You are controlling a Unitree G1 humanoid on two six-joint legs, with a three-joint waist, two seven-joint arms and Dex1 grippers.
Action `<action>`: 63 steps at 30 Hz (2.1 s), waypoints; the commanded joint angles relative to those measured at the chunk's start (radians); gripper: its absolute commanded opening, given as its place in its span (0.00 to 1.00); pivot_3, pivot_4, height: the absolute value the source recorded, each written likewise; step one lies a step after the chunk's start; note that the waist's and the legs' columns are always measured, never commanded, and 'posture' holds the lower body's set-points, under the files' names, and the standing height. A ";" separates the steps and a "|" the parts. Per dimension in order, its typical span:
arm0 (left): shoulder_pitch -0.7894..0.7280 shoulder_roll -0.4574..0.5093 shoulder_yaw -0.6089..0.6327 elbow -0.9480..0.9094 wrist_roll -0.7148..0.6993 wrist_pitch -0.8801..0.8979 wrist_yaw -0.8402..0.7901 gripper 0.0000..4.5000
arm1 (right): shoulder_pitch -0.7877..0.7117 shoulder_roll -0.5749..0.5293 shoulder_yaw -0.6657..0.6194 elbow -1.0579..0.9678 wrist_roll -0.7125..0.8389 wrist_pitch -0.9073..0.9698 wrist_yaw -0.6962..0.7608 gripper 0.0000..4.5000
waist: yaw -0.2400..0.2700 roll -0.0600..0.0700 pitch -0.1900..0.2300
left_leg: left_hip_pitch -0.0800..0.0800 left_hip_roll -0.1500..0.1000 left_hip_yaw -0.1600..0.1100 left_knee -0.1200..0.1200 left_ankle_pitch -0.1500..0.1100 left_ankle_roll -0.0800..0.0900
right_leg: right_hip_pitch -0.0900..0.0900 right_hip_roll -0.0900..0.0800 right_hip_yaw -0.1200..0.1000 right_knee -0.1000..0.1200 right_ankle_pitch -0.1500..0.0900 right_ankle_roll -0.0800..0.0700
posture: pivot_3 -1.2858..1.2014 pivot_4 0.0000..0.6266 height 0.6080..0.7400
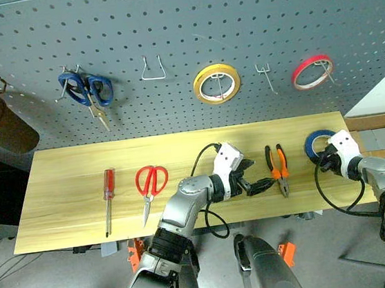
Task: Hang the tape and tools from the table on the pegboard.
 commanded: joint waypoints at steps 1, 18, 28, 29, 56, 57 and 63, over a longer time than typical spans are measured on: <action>0.035 0.015 0.015 -0.110 -0.040 0.006 -0.017 1.00 | 0.159 -0.028 -0.001 -0.175 -0.030 -0.040 -0.087 0.09 | 0.003 0.001 -0.001 | -0.001 0.000 0.000 0.000 0.000 0.000 | 0.000 0.000 -0.001 0.000 0.000 0.000 | 0.51 0.53 1.00; 0.185 0.249 0.268 -0.593 -0.234 0.229 0.101 1.00 | 0.659 0.196 0.065 -1.376 -0.457 0.079 -0.538 0.09 | -0.027 0.008 -0.092 | -0.014 -0.002 -0.010 0.008 0.001 -0.005 | -0.008 0.000 -0.006 0.004 0.000 0.008 | 0.51 0.26 1.00; 0.128 0.229 0.239 -0.507 -0.214 0.156 0.125 1.00 | 0.452 0.117 0.089 -1.178 -0.446 -0.177 -0.604 0.09 | -0.021 -0.003 -0.140 | -0.016 -0.001 -0.011 0.017 0.002 0.000 | -0.003 0.002 -0.010 0.004 0.004 0.005 | 0.52 0.19 1.00; 0.126 0.225 0.234 -0.502 -0.212 0.149 0.126 1.00 | 0.437 0.111 0.093 -1.159 -0.437 -0.198 -0.599 0.09 | -0.022 -0.004 -0.146 | -0.016 -0.001 -0.010 0.017 0.001 0.000 | -0.003 0.002 -0.010 0.004 0.004 0.005 | 0.52 0.19 1.00; 0.069 0.144 0.168 -0.415 -0.186 0.063 0.163 1.00 | 0.057 0.020 0.158 -0.612 -0.125 -0.410 -0.126 0.09 | -0.025 -0.002 -0.173 | -0.012 0.000 -0.010 0.020 0.002 0.008 | -0.001 0.010 -0.007 0.006 0.011 -0.002 | 0.52 0.21 1.00; 0.070 0.146 0.168 -0.414 -0.186 0.061 0.161 1.00 | 0.040 0.021 0.164 -0.587 -0.125 -0.416 -0.111 0.09 | -0.025 -0.002 -0.173 | -0.012 0.000 -0.010 0.020 0.002 0.008 | -0.001 0.010 -0.007 0.006 0.011 -0.003 | 0.52 0.21 1.00; 0.058 0.147 0.173 -0.400 -0.181 0.054 0.163 1.00 | -0.053 0.047 0.187 -0.466 -0.092 -0.439 -0.014 0.09 | -0.025 -0.002 -0.173 | -0.010 0.000 -0.009 0.020 0.004 0.009 | 0.000 0.011 -0.006 0.007 0.014 -0.004 | 0.53 0.22 1.00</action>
